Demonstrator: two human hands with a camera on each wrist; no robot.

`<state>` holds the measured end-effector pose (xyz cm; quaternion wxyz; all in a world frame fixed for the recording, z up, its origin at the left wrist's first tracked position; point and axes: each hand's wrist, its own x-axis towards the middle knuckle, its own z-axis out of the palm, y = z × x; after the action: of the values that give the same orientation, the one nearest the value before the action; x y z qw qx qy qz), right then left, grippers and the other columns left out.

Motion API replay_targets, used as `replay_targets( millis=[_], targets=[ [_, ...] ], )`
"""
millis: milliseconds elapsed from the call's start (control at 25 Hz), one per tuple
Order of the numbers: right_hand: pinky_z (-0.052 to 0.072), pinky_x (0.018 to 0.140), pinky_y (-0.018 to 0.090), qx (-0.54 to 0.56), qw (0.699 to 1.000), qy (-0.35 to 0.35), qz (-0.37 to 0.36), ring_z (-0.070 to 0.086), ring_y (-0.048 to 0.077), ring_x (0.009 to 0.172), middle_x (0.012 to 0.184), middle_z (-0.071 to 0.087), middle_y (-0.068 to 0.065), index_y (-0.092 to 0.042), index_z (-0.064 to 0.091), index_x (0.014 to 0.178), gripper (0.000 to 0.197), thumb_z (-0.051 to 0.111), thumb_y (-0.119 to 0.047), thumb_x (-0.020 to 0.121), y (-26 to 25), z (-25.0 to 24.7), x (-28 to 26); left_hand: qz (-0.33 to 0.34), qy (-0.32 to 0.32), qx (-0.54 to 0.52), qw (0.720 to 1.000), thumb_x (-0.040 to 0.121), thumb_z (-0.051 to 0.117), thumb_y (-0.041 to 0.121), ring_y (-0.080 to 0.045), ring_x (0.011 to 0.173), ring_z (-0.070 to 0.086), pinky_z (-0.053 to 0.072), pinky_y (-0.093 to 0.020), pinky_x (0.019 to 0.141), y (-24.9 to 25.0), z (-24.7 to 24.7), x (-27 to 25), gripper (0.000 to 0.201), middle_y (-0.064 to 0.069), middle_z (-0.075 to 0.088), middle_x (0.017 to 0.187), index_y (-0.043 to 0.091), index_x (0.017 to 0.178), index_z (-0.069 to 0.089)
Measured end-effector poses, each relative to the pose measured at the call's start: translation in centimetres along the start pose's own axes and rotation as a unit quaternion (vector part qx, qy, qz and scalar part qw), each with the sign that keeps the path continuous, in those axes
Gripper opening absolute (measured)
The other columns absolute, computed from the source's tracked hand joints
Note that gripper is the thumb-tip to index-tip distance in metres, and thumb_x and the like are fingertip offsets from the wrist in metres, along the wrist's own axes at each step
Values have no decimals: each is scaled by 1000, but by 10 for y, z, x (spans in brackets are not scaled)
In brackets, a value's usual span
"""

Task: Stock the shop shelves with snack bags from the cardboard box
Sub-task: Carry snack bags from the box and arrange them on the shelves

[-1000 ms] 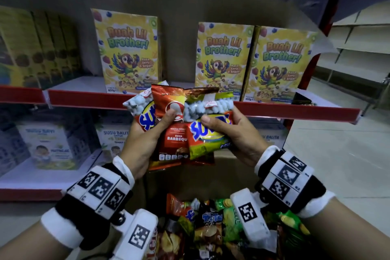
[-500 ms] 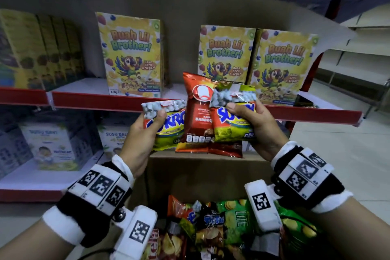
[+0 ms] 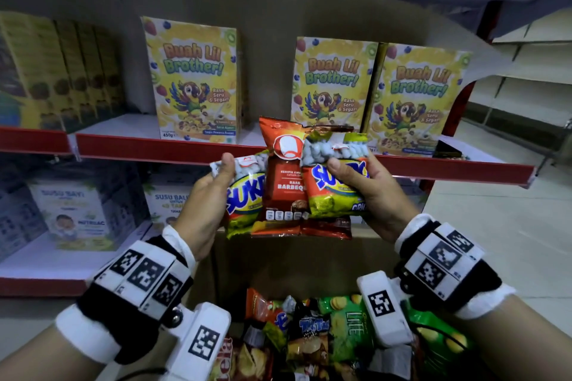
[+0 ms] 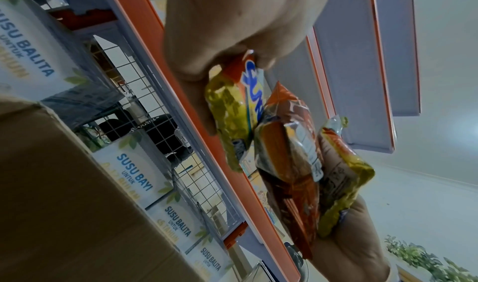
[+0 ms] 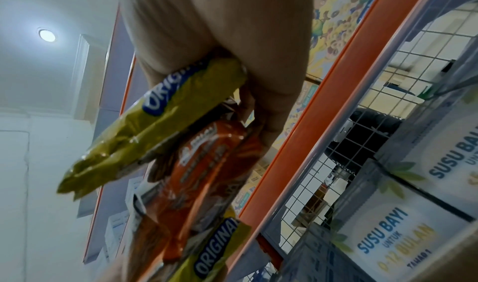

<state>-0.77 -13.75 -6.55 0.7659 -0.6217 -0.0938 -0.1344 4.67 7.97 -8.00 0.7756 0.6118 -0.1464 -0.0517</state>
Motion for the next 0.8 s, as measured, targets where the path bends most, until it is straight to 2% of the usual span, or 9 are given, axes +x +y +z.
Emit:
replay_targets(
  millis=[120,200,280,400,480,560,640,720,800],
  targets=[
    [57,61,29,-7,1000,-7,8,73,21,76,92,75,7,-23,61,101,46,82,-26,60,3,2,-1,-11,-28,-7,1000,85,44,57,-17,93,72,57,-38,84,2,5,-4,49,-2,75,101,21,114,61],
    [57,61,29,-9,1000,-8,13,73,21,76,92,75,8,-22,62,99,43,80,-26,60,3,3,-2,-15,-72,-28,997,69,58,64,-20,106,67,51,-44,95,1,7,-7,71,-4,70,116,22,127,55],
    [57,60,29,-10,1000,-2,11,73,20,74,90,75,8,-19,61,100,47,80,-31,59,3,5,-2,1,-99,-21,995,56,74,61,-19,107,67,52,-42,93,-1,9,-9,81,-1,70,117,24,125,55],
    [57,63,29,-15,1000,4,6,73,20,79,94,75,8,-18,59,108,57,83,-37,61,3,7,-1,19,-82,-6,996,55,81,33,-17,102,69,54,-38,88,-4,9,-7,70,1,71,113,24,120,56],
    [58,69,34,-12,1000,1,17,72,23,84,99,74,10,-17,56,115,58,78,-39,67,4,7,0,27,-75,-16,997,56,78,26,-18,100,69,55,-39,88,-6,9,-5,68,0,72,111,22,120,55],
    [58,66,33,-7,1000,4,20,72,22,79,92,75,8,-18,56,111,48,74,-35,70,3,6,2,36,-77,-28,996,56,78,31,-17,99,70,57,-37,85,-8,9,-4,67,2,73,109,23,118,56],
    [57,61,30,-9,1000,13,15,72,20,73,86,75,7,-17,55,110,49,79,-31,70,3,5,3,36,-71,-44,996,61,72,43,-15,97,71,59,-32,79,-9,8,-1,57,4,74,106,27,114,59],
    [56,59,29,-9,1000,11,14,72,20,72,87,75,8,-16,53,114,58,80,-32,65,0,6,2,32,-58,-53,996,77,58,51,-13,95,71,59,-31,77,-9,8,2,38,5,74,103,31,108,62],
    [56,58,28,-9,1000,2,14,72,19,71,86,75,8,-16,53,112,55,78,-33,66,-1,5,1,32,-27,-51,998,91,45,46,-12,90,72,59,-30,75,-10,8,5,26,5,75,97,30,103,62]
  ],
)
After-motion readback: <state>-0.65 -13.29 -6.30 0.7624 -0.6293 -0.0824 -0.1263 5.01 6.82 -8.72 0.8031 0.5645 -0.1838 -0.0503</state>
